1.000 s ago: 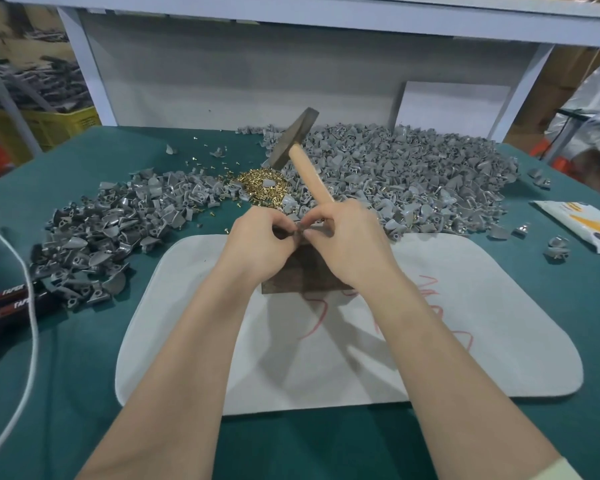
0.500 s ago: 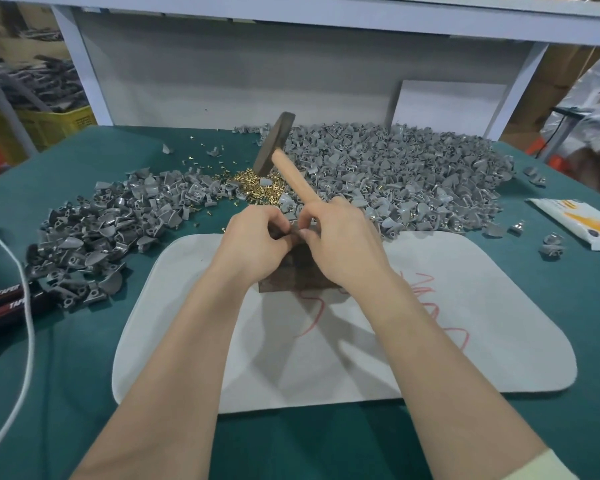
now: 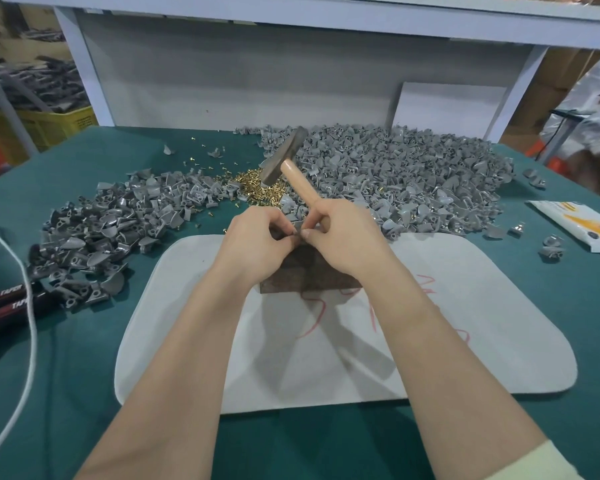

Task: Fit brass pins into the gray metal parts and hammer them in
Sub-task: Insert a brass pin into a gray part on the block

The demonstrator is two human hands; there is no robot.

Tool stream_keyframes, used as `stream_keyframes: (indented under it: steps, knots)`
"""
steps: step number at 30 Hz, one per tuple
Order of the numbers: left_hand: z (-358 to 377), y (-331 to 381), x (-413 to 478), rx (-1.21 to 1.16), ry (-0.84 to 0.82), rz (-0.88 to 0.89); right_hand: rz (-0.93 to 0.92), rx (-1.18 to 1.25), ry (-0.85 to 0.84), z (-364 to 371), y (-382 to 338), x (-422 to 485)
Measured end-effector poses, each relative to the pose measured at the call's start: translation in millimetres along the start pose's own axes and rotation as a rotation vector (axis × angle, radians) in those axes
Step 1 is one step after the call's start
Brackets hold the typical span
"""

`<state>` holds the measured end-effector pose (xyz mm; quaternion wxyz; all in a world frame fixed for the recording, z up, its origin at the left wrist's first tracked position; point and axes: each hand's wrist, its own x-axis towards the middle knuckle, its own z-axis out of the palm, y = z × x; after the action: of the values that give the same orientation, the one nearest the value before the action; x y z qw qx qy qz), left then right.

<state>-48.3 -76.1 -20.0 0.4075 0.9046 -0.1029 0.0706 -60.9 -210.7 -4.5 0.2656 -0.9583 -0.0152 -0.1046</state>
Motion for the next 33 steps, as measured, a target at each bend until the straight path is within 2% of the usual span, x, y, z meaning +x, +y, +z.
stream_keyframes:
  steps: [6, 13, 21, 29, 33]
  knots:
    - [0.5, 0.4, 0.1, 0.017, 0.004, -0.004, 0.011, 0.227, -0.013, -1.5, 7.9, 2.6]
    - [0.4, 0.9, -0.4, 0.023, 0.0, -0.01, 0.001, 0.132, 0.066, 0.7, 1.9, -2.7]
    - [-0.6, 2.8, -1.1, 0.032, 0.002, -0.002, 0.002, -0.02, 0.079, 4.0, -5.4, -2.5]
    - [0.4, 1.6, -0.6, 0.021, 0.001, -0.012, 0.01, -0.008, 0.068, 3.9, -3.8, -2.2]
    - [1.1, 0.9, -0.1, 0.023, 0.012, -0.016, 0.058, 0.16, 0.074, 2.3, 0.4, -1.6]
